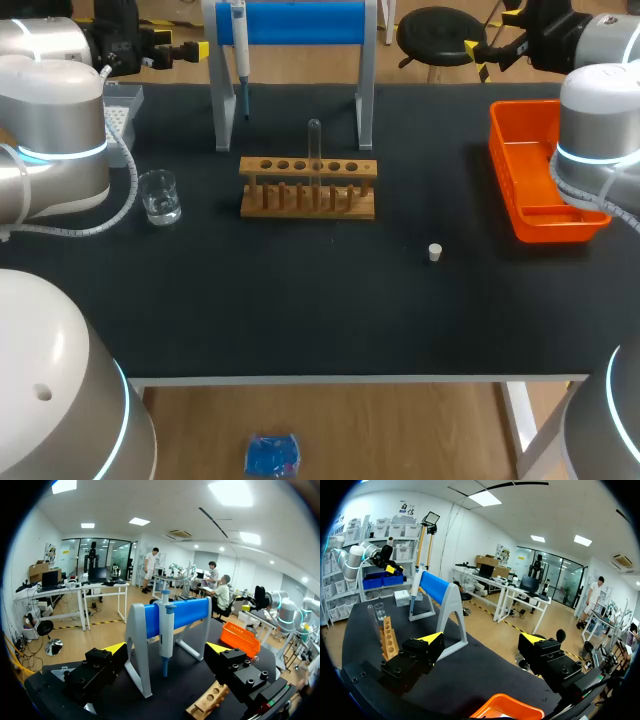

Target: Invert the test tube, pick up the pipette, mount the tip to pipette, aspirate from beaker and dispense into the tube, eject the tip, return the pipette, and cap with the stopper.

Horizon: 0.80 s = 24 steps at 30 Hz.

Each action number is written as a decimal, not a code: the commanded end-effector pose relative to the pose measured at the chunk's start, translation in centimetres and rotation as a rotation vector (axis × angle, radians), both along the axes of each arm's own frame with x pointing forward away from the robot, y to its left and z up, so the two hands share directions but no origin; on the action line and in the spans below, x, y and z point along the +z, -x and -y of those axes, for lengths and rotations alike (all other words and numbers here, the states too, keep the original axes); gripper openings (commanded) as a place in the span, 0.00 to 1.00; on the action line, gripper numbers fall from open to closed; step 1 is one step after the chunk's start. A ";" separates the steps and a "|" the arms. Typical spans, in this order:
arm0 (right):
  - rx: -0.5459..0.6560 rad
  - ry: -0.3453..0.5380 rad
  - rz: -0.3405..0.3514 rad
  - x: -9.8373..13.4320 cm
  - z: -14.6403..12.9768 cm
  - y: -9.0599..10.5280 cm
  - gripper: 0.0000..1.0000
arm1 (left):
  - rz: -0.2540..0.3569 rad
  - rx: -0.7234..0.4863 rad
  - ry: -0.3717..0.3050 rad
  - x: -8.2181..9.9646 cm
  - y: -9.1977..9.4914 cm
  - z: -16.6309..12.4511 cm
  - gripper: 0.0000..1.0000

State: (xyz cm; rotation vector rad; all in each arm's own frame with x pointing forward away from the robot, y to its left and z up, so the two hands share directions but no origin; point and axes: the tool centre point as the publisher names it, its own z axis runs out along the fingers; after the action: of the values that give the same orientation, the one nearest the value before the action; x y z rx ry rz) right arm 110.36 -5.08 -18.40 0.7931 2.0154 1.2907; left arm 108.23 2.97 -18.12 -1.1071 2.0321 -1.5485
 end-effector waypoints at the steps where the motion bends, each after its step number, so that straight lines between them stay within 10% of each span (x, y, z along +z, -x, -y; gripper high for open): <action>1: 0.000 0.000 0.000 0.0 0.0 0.0 1.00 | 0.002 0.000 0.001 -0.1 0.0 0.0 1.00; 18: 0.000 0.000 0.000 0.0 0.0 0.0 1.00 | 0.002 0.000 0.001 -0.1 0.0 0.0 1.00; 24: 0.086 -0.060 -0.020 0.1 -0.4 3.1 1.00 | 0.002 0.000 0.001 -0.1 0.0 0.0 1.00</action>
State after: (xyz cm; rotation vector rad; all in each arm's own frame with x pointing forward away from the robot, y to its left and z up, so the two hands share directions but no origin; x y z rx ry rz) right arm 109.21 -3.46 -18.54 0.7789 2.0460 1.3590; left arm 108.23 2.97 -18.12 -1.1071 2.0322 -1.5485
